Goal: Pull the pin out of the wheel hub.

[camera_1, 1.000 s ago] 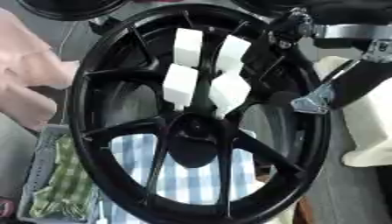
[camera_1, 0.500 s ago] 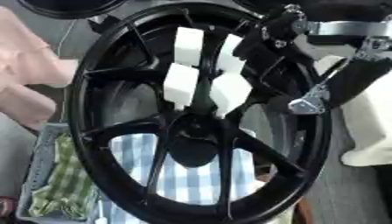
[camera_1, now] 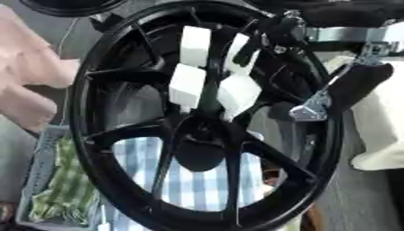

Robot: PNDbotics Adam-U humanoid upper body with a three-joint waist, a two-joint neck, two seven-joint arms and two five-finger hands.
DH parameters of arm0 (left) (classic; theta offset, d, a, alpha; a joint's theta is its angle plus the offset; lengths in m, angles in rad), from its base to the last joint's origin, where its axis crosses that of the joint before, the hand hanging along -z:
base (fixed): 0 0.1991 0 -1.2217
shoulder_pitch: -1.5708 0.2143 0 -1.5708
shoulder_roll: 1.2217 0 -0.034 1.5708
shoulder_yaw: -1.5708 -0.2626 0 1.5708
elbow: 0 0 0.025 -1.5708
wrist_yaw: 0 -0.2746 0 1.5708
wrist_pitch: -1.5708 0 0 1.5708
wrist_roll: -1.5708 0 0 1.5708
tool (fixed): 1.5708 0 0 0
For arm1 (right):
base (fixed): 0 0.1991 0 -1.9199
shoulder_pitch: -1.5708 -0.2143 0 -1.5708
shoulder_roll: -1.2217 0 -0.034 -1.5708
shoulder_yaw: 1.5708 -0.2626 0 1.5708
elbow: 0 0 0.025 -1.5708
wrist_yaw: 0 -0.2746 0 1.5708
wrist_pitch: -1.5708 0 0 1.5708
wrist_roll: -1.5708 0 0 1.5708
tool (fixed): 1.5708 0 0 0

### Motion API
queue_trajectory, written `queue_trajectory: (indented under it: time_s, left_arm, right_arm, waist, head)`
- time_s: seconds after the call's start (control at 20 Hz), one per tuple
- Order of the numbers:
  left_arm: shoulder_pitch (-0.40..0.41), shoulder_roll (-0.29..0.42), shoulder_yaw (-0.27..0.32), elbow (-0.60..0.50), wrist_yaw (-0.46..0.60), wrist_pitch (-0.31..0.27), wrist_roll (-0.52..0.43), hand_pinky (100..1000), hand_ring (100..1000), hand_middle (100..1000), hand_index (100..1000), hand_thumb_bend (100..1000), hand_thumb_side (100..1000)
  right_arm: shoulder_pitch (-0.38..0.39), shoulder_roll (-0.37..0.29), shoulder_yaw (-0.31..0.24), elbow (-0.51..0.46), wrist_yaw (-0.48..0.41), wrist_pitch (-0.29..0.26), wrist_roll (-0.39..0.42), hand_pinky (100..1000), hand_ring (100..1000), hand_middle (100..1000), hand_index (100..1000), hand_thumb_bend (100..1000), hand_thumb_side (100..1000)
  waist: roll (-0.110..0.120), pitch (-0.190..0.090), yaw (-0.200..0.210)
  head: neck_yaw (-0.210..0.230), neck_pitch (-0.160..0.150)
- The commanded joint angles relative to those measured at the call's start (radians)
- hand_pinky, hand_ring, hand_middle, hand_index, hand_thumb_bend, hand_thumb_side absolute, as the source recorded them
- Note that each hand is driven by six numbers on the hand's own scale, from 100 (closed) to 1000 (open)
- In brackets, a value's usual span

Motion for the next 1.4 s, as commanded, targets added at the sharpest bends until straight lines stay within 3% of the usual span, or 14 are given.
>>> queue_trajectory:
  time_s: [0.05,0.6,1.0,1.4]
  left_arm:
    - [-0.007,0.006,0.001,-0.02,0.003,-0.002,-0.005,859,708,669,792,171,787]
    - [-0.011,0.003,-0.001,-0.02,0.005,-0.002,-0.01,860,705,668,791,172,789]
    - [-0.016,-0.001,-0.002,-0.02,0.006,-0.002,-0.016,861,704,666,791,173,791]
    - [-0.02,-0.003,-0.003,-0.02,0.006,-0.002,-0.02,862,704,666,791,173,793]
  right_arm:
    - [-0.017,-0.015,-0.006,-0.001,0.014,-0.001,0.007,298,261,758,866,383,240]
    - [-0.018,-0.002,0.003,-0.001,0.055,0.002,0.006,285,255,759,858,435,181]
    - [0.057,-0.018,-0.021,-0.001,0.094,-0.041,-0.024,275,248,748,850,432,147]
    - [0.069,-0.012,-0.024,-0.001,0.111,-0.034,-0.04,268,244,738,846,416,114]
  waist:
    - [0.003,-0.015,0.003]
    - [-0.001,-0.005,0.011]
    - [-0.003,0.006,0.018]
    - [-0.005,0.015,0.025]
  head:
    - [-0.005,-0.01]
    - [-0.007,-0.014]
    - [-0.008,-0.021]
    - [-0.011,-0.026]
